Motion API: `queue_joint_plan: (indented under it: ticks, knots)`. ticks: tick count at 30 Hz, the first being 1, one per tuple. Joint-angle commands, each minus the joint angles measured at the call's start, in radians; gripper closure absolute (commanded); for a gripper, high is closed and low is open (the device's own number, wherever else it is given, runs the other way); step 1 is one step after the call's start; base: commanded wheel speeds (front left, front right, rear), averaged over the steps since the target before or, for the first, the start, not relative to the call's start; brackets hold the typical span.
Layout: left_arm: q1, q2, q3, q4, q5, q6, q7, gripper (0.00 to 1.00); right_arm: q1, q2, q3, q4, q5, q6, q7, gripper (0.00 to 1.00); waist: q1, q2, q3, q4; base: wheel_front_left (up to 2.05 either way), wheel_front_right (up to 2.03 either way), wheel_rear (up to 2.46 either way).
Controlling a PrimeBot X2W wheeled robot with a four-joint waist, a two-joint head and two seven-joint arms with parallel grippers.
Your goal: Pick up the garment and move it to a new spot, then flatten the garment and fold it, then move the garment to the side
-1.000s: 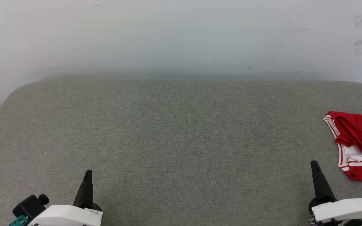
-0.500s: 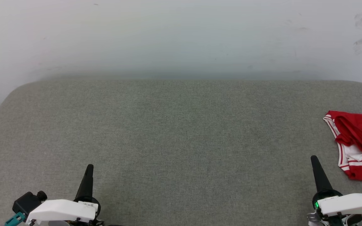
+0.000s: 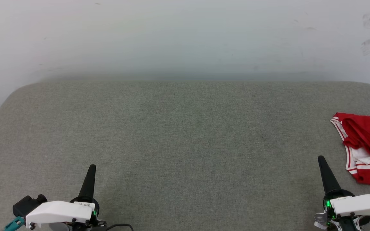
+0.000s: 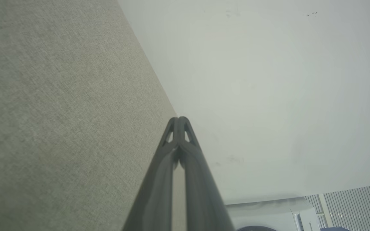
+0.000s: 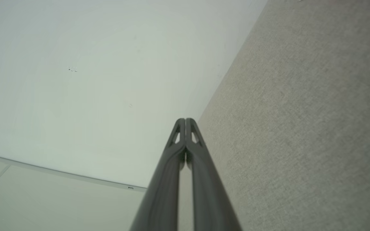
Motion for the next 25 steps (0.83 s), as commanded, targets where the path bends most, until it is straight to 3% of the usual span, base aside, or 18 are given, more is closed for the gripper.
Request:
queue_joint_plan:
  ticks: [1,25]
  knots:
    - [-0.026,0.001,0.005,-0.002,-0.025,-0.007,0.007,1.00,-0.024,-0.003,-0.003,-0.004,0.024,0.000,0.006,1.00,-0.0001,0.0000,0.000,0.000,0.00,0.00,0.00]
    - [-0.063,-0.003,0.019,0.026,-0.239,-0.019,0.058,1.00,-0.054,0.001,-0.016,0.014,0.225,0.000,0.061,1.00,-0.0001,0.0000,0.005,-0.002,0.00,0.00,0.00]
